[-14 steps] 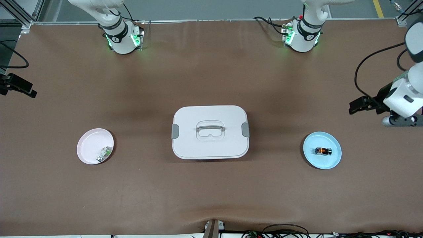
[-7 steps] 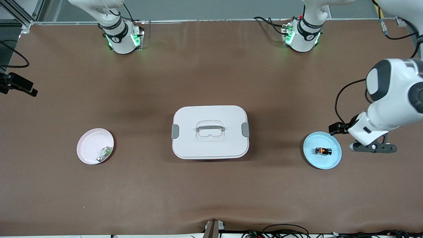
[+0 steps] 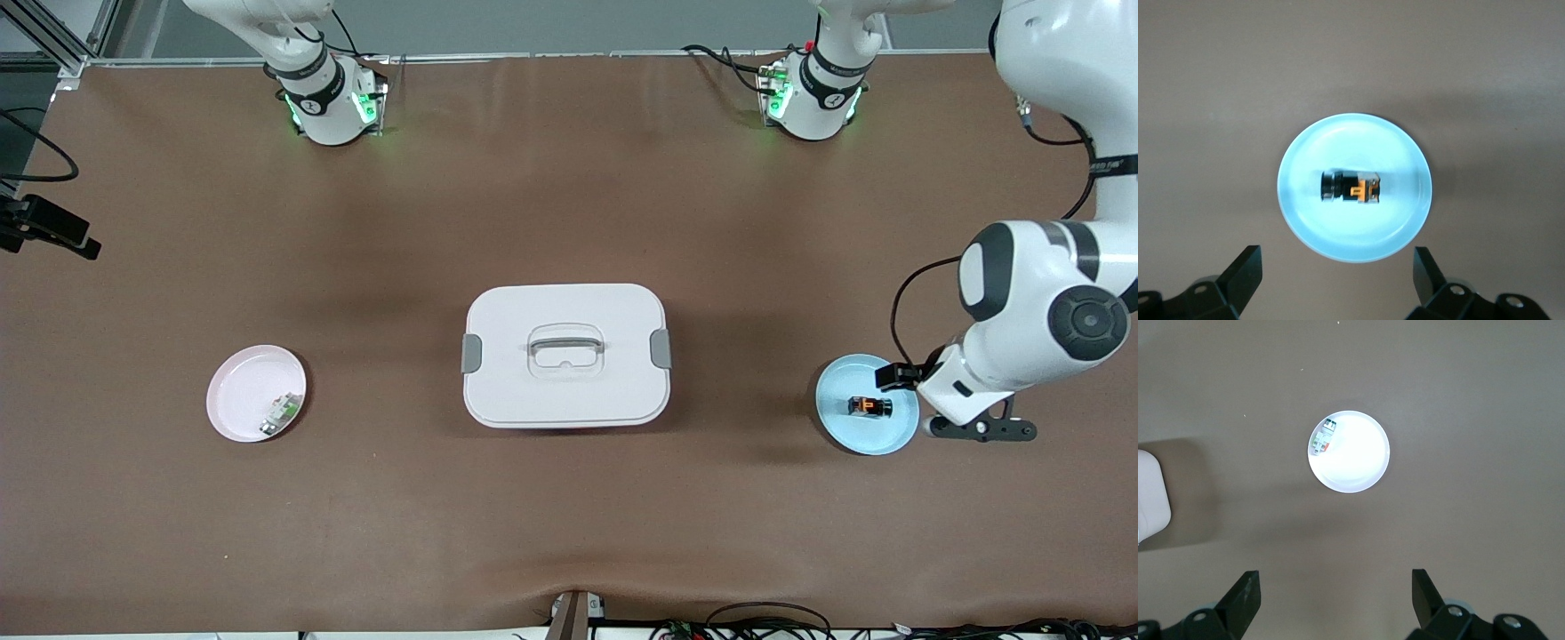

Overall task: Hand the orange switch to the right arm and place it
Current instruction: 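Lower the left gripper over the switch on the blue plate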

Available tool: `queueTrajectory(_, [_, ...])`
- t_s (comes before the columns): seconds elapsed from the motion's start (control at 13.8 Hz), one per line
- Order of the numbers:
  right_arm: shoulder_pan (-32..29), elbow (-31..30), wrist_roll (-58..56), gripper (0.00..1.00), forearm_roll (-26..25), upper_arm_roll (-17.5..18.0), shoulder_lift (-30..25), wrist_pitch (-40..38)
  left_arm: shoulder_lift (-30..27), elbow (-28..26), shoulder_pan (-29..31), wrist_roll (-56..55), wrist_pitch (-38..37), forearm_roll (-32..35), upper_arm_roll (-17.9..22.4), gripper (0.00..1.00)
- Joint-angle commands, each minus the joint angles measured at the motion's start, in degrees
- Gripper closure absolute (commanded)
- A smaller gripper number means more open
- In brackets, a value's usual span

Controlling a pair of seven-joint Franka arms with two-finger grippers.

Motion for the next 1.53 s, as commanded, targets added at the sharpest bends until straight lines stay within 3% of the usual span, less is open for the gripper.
queueTrajectory(0.0, [-0.8,0.7,0.1,0.00,-0.4,0.5,0.0,-0.5,2.9,-0.5,0.3,0.9,4.7,0.6,-0.2,0.00])
queueTrajectory(0.65, [-0.9,0.7,0.1,0.00,-0.4,0.5,0.1,-0.1,5.2,-7.7,1.5,4.5,14.4,0.7,-0.3,0.00])
queueTrajectory(1.45, [-0.9,0.7,0.1,0.00,-0.3,0.5,0.1,-0.1,9.7,-6.2,2.2,4.5,19.0,1.0,-0.3,0.00])
